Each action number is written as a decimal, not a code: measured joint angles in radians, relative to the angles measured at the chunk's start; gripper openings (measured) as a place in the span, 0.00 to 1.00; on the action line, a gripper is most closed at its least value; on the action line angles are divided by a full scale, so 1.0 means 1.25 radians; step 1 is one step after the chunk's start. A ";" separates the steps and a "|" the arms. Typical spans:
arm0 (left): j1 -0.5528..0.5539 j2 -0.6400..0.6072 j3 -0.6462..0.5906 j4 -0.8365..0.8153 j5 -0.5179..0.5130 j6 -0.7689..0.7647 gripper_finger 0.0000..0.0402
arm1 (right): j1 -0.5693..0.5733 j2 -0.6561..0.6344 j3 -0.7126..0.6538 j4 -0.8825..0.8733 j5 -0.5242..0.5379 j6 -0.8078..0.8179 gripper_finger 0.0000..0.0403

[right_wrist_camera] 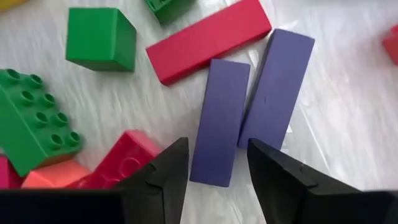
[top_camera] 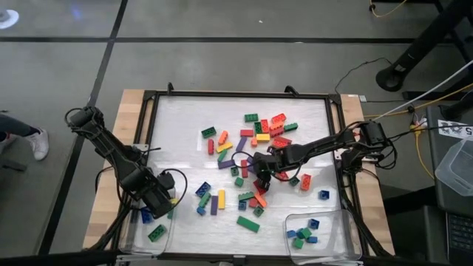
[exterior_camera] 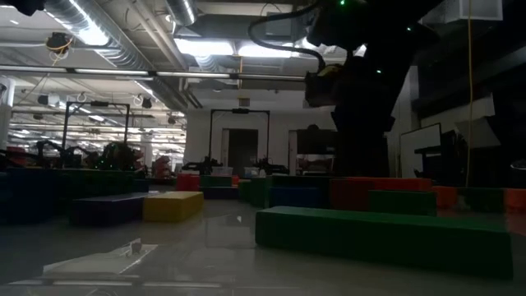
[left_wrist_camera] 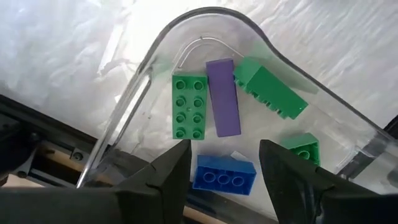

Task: Sort blocks by size
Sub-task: Put the large violet block into the left transparent bin

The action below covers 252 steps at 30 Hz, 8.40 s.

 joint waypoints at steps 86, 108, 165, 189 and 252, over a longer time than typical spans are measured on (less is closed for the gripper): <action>0.189 0.090 0.054 0.484 -0.578 1.227 0.44 | 0.047 0.061 0.342 -0.041 -0.007 -0.190 0.27; 0.186 0.165 0.054 0.603 -0.693 1.368 0.02 | 0.047 0.060 0.367 -0.023 -0.007 -0.208 0.28; 0.444 0.401 0.053 0.572 -0.097 1.449 0.33 | 0.048 -0.115 0.366 -0.506 0.057 -0.095 0.54; 0.470 0.407 0.053 0.663 -0.093 1.722 0.33 | 0.047 -0.115 0.277 -0.473 0.041 -0.093 0.54; 0.450 0.438 0.101 0.587 -0.035 1.975 0.33 | 0.047 -0.114 0.277 -0.467 0.034 -0.096 0.54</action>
